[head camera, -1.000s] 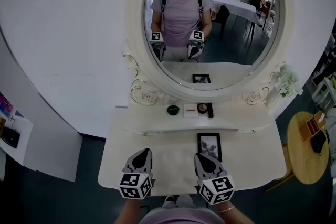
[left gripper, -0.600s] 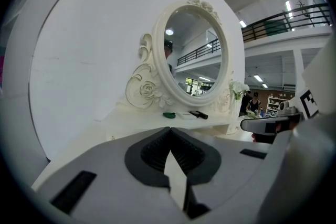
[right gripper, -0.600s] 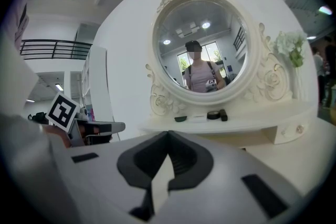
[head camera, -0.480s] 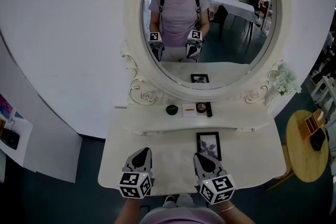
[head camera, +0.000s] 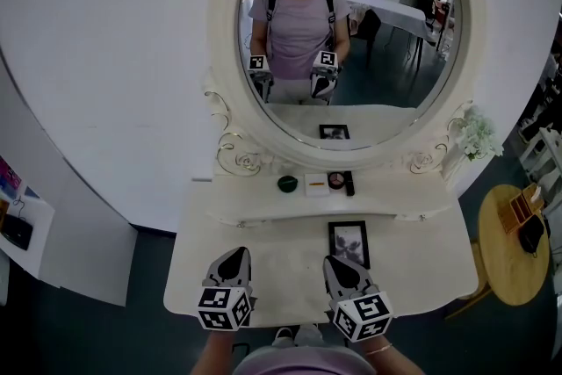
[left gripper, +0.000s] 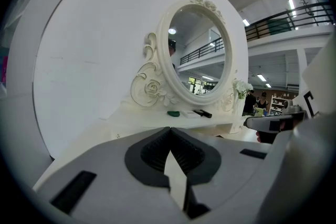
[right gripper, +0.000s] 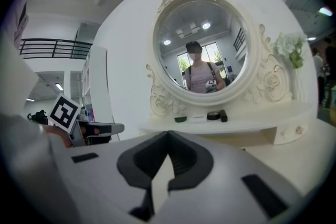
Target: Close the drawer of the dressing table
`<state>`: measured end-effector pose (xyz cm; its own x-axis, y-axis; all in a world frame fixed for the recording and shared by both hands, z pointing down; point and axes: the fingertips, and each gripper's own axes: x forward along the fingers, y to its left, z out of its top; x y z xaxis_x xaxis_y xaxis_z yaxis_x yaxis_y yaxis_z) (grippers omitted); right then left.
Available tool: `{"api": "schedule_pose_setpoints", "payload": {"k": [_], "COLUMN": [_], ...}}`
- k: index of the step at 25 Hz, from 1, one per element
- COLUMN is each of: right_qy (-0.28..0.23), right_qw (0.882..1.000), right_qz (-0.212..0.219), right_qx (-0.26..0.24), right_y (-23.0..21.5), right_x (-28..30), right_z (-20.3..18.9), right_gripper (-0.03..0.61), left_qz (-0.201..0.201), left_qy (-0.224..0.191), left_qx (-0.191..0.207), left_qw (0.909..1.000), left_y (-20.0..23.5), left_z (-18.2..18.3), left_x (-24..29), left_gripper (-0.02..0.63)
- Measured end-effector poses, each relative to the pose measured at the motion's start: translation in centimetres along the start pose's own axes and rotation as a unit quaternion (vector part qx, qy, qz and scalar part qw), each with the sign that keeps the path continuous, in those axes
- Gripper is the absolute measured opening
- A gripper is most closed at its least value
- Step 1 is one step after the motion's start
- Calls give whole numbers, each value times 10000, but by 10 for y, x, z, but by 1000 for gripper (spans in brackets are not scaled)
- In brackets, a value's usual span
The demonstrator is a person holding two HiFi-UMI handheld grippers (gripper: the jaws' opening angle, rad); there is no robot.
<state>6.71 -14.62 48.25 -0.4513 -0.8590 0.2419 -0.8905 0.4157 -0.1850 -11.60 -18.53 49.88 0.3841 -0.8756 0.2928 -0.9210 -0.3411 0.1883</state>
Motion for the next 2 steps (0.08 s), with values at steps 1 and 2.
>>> {"api": "schedule_pose_setpoints", "payload": {"k": [1,2], "right_qy": [-6,-12], "right_qw": [10000,10000], "right_qz": [1,2], "right_qx": [-2,-4], "right_y": [0,0], "right_x": [0,1], "right_z": [0,1], "right_gripper": [2,2], "left_qz": [7,14], "left_qy": [4,9], "left_qx": [4,9], "left_qw": [10000,10000], "left_y": [1,1], "left_z": [0,0], "left_x": [0,1], "left_gripper": [2,2]}}
